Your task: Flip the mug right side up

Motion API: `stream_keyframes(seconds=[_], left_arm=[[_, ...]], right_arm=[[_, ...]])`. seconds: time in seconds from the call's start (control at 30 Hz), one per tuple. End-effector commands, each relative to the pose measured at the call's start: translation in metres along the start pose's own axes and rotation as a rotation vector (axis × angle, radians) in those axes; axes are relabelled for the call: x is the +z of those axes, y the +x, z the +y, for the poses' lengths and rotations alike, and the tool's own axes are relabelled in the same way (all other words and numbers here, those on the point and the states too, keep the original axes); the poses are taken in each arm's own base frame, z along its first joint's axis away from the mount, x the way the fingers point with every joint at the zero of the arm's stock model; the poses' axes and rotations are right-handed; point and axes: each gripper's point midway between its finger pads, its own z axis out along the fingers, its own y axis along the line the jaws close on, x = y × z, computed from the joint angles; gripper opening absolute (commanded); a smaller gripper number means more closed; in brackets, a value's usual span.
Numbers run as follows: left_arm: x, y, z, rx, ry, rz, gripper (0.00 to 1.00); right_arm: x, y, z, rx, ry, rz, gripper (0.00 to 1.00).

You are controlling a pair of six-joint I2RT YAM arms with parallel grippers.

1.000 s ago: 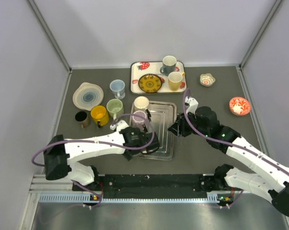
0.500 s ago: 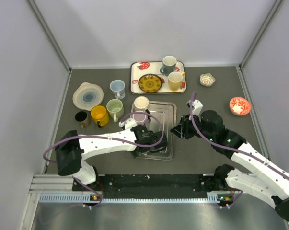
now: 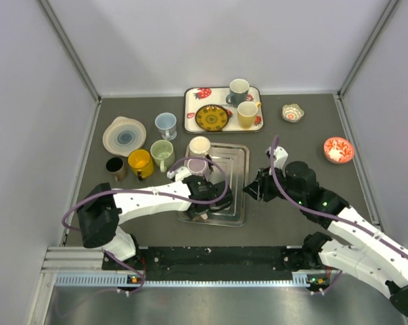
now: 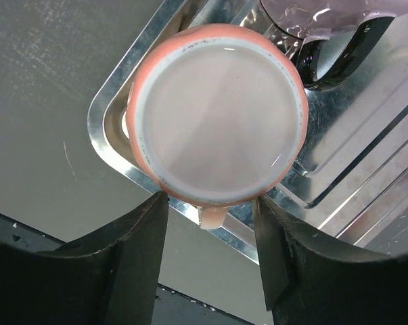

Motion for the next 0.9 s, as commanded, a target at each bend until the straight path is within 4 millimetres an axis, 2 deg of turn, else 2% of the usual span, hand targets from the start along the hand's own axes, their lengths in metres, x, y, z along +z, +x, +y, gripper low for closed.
stream_keyframes(seconds=[0.0, 0.5, 0.63, 0.7, 0.87], left_arm=[[0.005, -0.003, -0.002, 0.002, 0.01, 0.005, 0.56], [0.015, 0.001, 0.003, 0.01, -0.006, 0.024, 0.32], [0.016, 0.002, 0.005, 0.011, -0.007, 0.03, 0.18], [0.017, 0.003, 0.006, 0.013, -0.005, 0.035, 0.14], [0.014, 0.004, -0.001, 0.059, 0.052, 0.052, 0.0]], right_arm=[[-0.002, -0.006, 0.005, -0.001, -0.017, -0.033, 0.38], [0.001, -0.001, 0.002, 0.005, -0.006, -0.014, 0.38], [0.001, -0.002, 0.003, 0.007, -0.01, -0.016, 0.38], [0.0, -0.002, 0.004, 0.005, -0.01, -0.017, 0.38], [-0.001, -0.002, 0.004, 0.007, -0.009, -0.016, 0.38]])
